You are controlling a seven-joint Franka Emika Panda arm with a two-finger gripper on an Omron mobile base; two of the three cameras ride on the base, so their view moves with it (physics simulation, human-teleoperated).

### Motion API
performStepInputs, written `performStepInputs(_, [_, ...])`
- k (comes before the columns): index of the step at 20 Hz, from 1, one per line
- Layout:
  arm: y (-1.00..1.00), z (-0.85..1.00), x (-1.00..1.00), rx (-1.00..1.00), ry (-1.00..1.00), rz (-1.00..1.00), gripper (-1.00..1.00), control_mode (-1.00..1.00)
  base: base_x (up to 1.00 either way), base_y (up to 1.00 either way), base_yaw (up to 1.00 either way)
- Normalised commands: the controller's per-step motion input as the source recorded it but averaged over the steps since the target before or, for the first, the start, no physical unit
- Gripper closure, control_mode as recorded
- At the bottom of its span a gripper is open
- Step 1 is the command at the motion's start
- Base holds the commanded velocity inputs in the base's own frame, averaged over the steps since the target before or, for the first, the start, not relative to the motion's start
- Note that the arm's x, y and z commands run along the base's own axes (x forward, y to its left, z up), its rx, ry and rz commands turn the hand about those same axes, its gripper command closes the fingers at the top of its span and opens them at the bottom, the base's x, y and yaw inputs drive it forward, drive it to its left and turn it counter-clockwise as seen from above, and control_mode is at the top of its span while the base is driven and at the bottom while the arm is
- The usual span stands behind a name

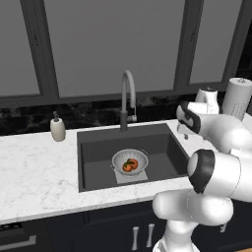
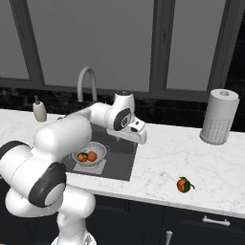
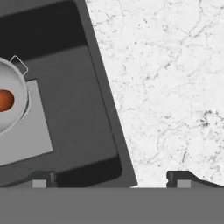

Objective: Put the colander in the sink, put the orange, orange, orange in the colander, and turn on the sink faucet and pour water over the colander.

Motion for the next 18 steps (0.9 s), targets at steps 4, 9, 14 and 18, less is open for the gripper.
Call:
performStepInputs(4, [-0.81,0.26,-0.75,0.0,0.02,-0.07,-1.0,-1.0,0.0,0.0,0.0])
performStepInputs(9, [-0.89,0.02,-0.62,0.0,0.02,-0.06,-1.0,-1.0,0.0,0.0,0.0])
performStepInputs(14, [-0.85,0.0,-0.28,0.0,0.05,-0.04,-1.0,-1.0,0.0,0.0,0.0])
performStepInputs(18, [-0.72,0.0,0.0,0.0,0.05,-0.01,-1.0,-1.0,0.0,0.0,0.0])
